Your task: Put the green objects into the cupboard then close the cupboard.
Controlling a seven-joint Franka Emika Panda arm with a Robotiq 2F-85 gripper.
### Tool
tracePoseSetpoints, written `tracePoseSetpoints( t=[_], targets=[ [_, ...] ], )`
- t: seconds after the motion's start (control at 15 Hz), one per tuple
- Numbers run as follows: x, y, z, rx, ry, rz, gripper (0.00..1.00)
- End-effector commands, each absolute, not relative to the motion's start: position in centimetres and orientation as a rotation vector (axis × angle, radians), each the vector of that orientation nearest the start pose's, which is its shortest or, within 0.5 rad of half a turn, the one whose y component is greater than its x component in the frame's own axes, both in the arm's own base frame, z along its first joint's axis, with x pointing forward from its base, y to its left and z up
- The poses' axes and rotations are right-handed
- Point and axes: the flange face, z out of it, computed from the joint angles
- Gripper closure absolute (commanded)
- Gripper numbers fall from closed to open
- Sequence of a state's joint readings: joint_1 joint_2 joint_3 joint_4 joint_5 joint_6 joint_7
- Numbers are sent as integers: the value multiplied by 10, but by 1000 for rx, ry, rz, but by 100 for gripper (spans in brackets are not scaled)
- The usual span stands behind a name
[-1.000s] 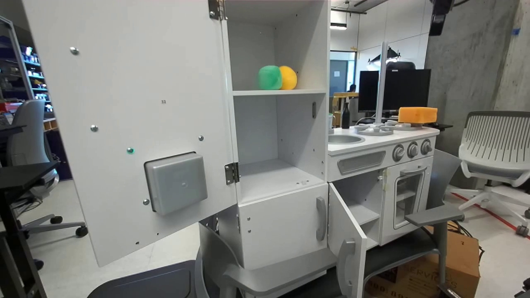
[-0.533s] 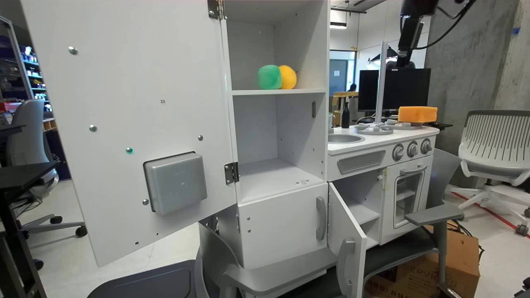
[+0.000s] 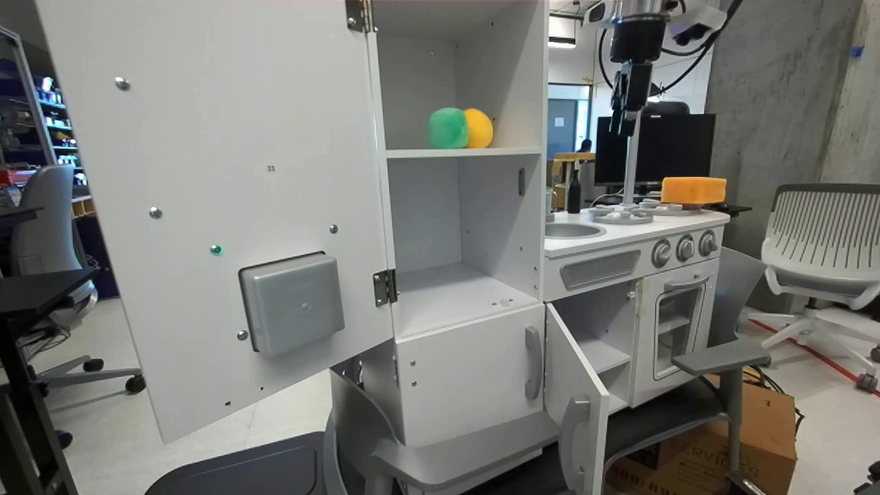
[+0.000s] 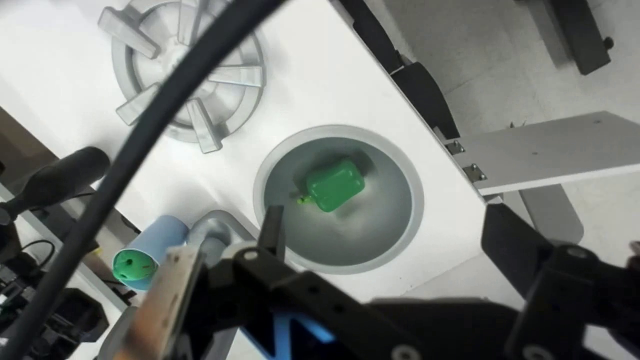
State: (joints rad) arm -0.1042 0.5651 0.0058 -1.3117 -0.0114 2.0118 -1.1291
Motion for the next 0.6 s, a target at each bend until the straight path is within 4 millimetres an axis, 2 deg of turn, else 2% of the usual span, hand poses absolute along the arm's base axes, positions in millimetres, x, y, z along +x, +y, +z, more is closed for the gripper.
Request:
tracePoseSetpoints(
  t=[0.0, 0.13, 0.27, 0.53],
  targets=[
    [741, -99, 431, -2649, -1865, -112, 0],
    [749, -110, 424, -2573, -2018, -103, 0],
    [759, -112, 407, -2476, -2158, -94, 0],
    [781, -72, 365, -2260, -2368, -43, 0]
  ],
)
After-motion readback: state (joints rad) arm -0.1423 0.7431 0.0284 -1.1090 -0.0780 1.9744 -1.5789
